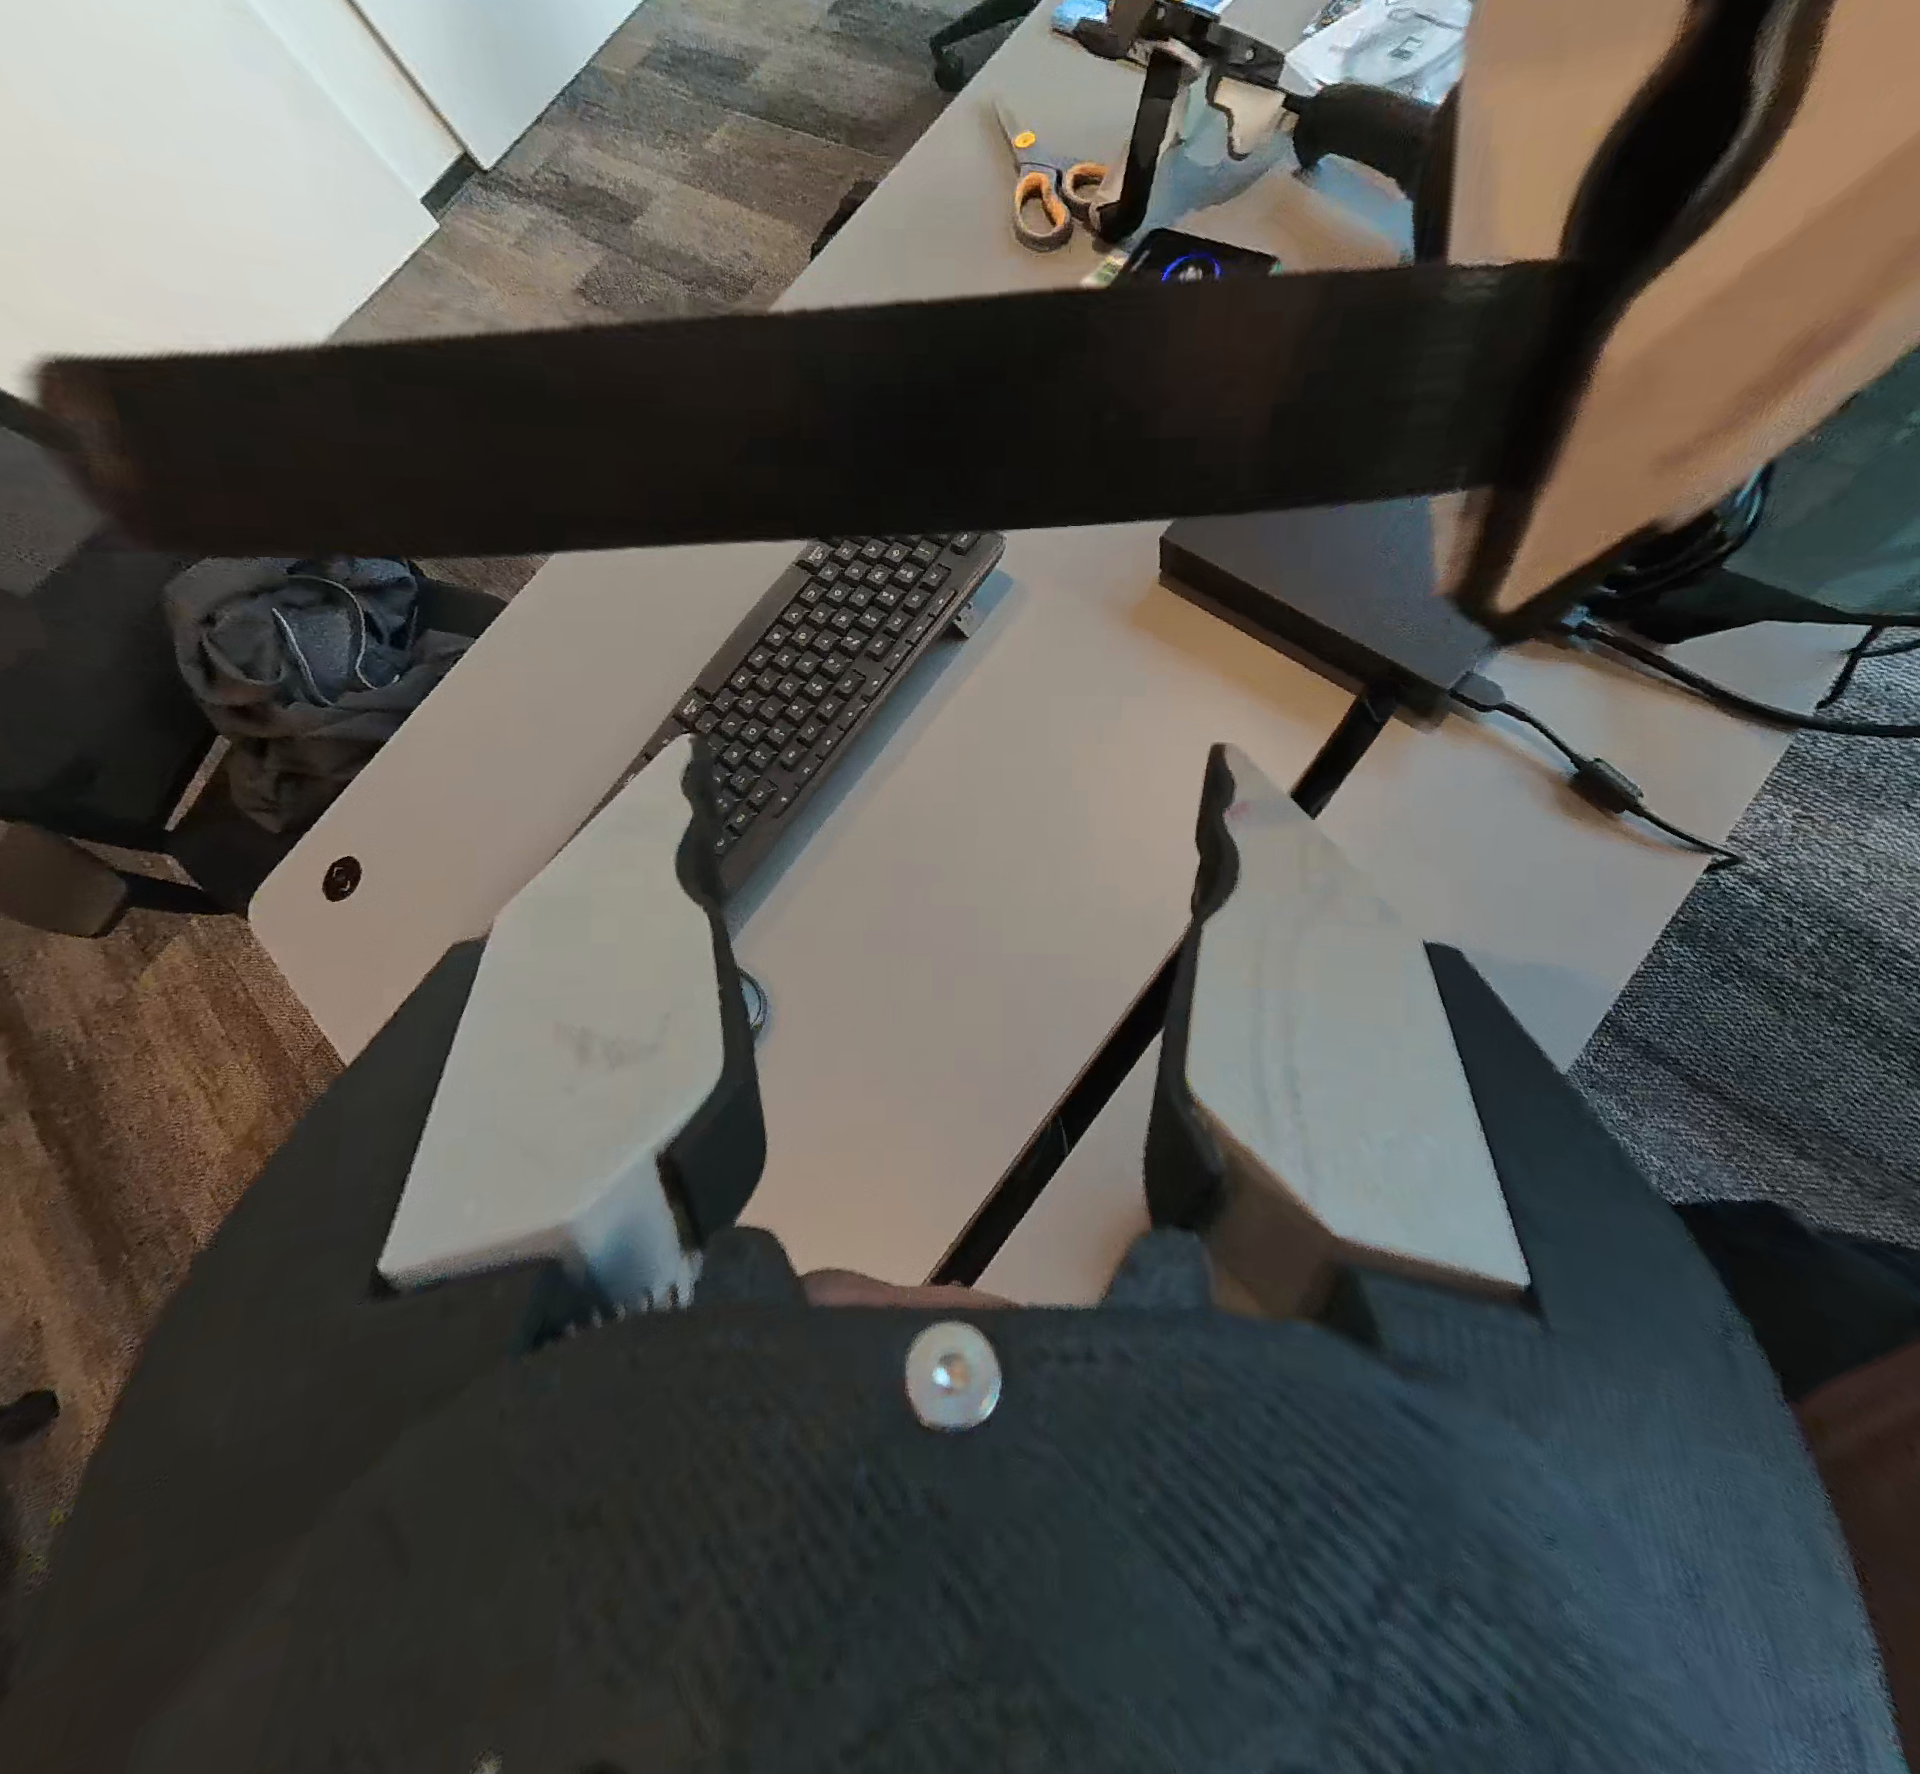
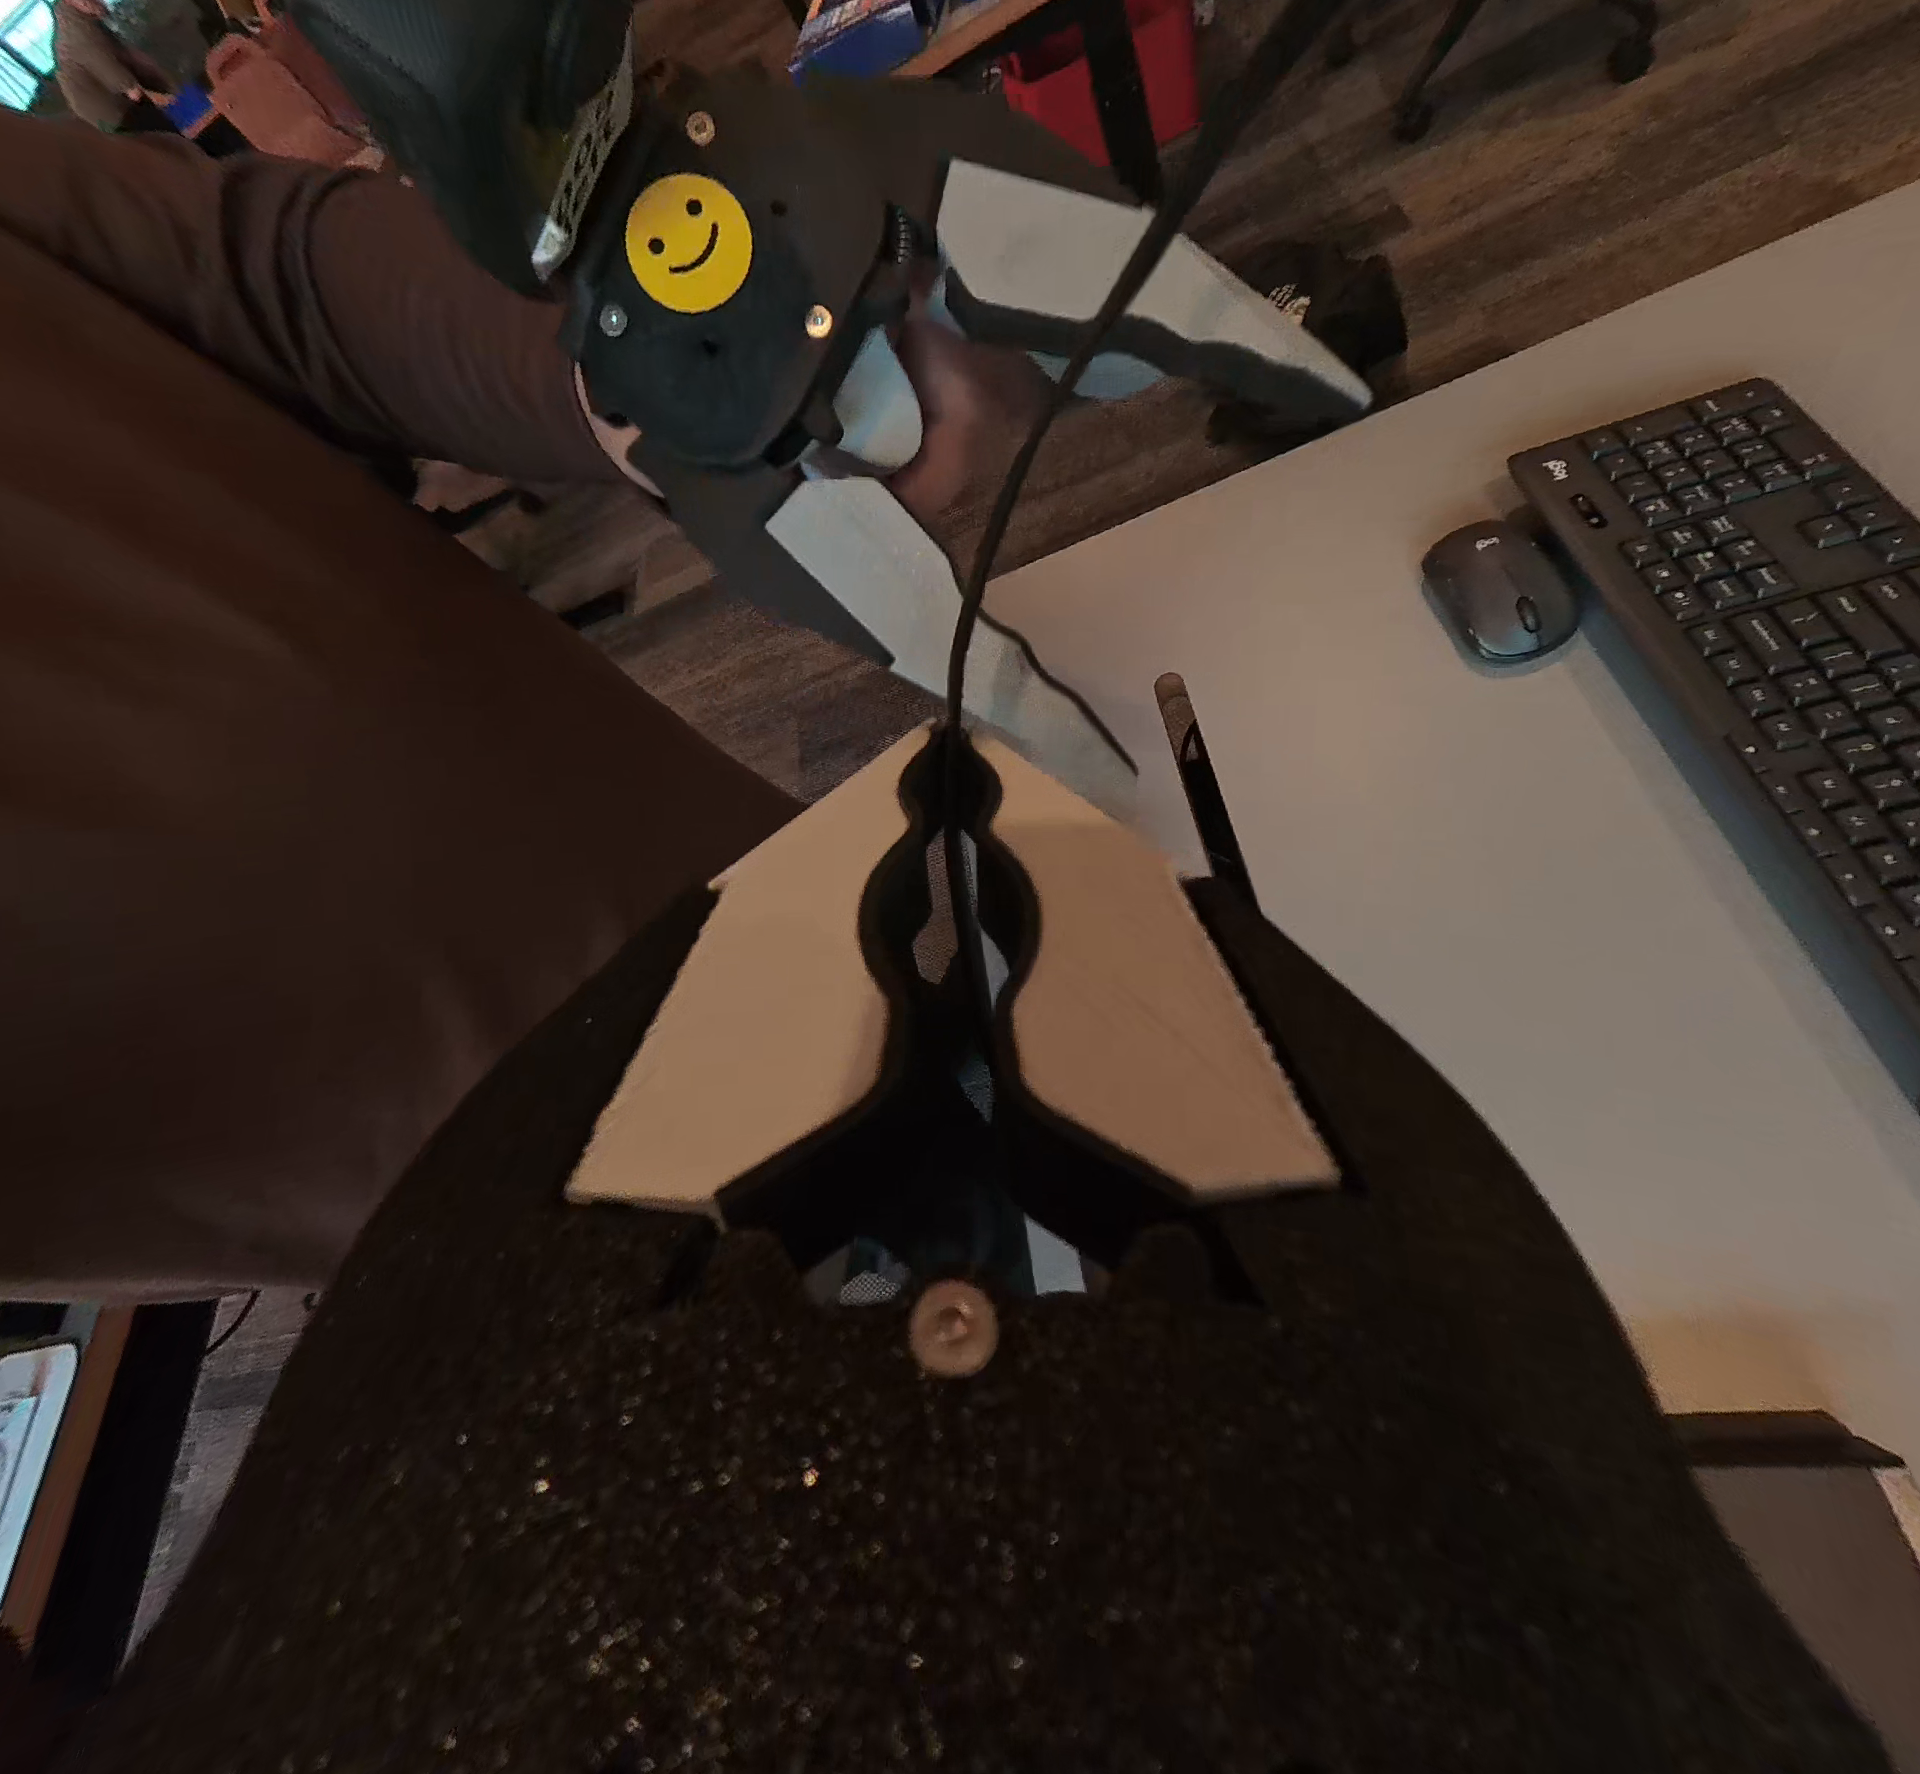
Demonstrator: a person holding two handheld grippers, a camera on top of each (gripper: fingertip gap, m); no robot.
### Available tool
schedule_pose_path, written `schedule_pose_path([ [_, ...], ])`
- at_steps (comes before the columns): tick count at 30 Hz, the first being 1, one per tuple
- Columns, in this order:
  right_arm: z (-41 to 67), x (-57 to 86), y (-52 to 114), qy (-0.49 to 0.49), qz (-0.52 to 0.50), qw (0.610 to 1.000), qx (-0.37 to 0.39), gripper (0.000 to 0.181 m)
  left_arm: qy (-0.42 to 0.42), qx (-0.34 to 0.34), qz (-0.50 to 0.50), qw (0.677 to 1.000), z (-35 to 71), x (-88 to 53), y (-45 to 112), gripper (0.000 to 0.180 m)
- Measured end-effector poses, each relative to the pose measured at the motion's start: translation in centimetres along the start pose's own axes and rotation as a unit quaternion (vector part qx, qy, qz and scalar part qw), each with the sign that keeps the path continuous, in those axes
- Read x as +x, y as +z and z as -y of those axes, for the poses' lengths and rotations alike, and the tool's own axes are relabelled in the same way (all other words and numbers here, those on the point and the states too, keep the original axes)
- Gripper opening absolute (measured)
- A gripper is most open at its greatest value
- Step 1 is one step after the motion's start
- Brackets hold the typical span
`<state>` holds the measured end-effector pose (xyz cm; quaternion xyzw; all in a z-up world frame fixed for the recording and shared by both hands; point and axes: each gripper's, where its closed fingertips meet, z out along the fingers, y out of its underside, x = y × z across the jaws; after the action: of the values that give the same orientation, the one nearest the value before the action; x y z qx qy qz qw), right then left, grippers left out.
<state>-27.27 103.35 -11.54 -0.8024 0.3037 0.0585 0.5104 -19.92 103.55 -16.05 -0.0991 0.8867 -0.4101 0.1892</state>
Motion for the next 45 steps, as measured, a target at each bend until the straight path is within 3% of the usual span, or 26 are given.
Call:
schedule_pose_path([
  [15,0.2,0.7,2.1,0.036,0.014,0.999,0.022,0.0,-0.013,0.01,-0.003,1.0,0.0,-1.9,-0.3,0.091],
  [30,7.5,2.1,0.4,0.126,-0.002,0.975,0.184,0.0,0.032,0.018,-0.022,0.999,0.3,4.7,-0.2,0.098],
  [45,7.7,1.3,2.3,0.208,0.045,0.955,0.204,0.0,0.003,0.031,0.024,0.999,0.6,2.7,0.5,0.1],
])
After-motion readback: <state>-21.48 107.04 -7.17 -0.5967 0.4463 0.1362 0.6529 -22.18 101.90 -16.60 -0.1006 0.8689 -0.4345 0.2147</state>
